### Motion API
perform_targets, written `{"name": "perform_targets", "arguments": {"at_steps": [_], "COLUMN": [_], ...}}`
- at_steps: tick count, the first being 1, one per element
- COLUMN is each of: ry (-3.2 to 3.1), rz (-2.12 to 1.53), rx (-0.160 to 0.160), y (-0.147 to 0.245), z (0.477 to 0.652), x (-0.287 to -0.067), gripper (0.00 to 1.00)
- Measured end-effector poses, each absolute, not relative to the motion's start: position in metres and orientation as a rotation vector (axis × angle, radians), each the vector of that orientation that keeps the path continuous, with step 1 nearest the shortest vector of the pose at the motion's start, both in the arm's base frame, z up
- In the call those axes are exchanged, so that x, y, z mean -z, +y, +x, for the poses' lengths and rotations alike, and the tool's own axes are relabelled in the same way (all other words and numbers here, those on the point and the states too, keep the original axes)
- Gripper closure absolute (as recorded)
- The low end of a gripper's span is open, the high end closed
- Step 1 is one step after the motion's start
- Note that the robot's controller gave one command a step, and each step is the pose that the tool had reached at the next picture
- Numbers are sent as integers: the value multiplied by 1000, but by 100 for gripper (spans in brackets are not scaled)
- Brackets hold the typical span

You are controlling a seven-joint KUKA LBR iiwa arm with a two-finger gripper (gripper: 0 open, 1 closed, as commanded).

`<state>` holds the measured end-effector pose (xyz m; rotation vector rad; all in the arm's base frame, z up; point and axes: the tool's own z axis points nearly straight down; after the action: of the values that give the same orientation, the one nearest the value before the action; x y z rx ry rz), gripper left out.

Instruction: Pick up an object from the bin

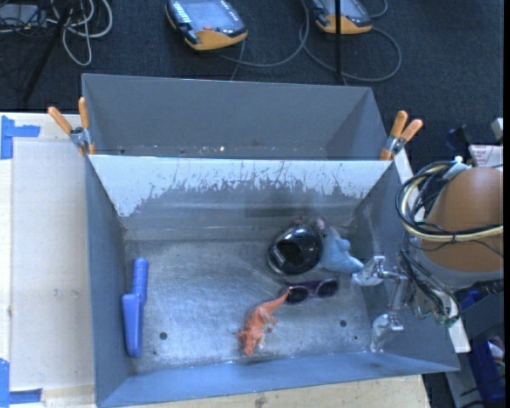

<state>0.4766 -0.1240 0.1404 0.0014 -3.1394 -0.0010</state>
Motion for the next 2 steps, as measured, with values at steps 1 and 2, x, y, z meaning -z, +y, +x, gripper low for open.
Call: {"name": "perform_targets", "arguments": {"at_steps": [1,2], "ry": [-3144,-3148], "rz": [-14,-105], "rx": [-1,2], "y": [-99,-98], "z": [533,558], "x": [-120,-85], "gripper": [0,0]}}
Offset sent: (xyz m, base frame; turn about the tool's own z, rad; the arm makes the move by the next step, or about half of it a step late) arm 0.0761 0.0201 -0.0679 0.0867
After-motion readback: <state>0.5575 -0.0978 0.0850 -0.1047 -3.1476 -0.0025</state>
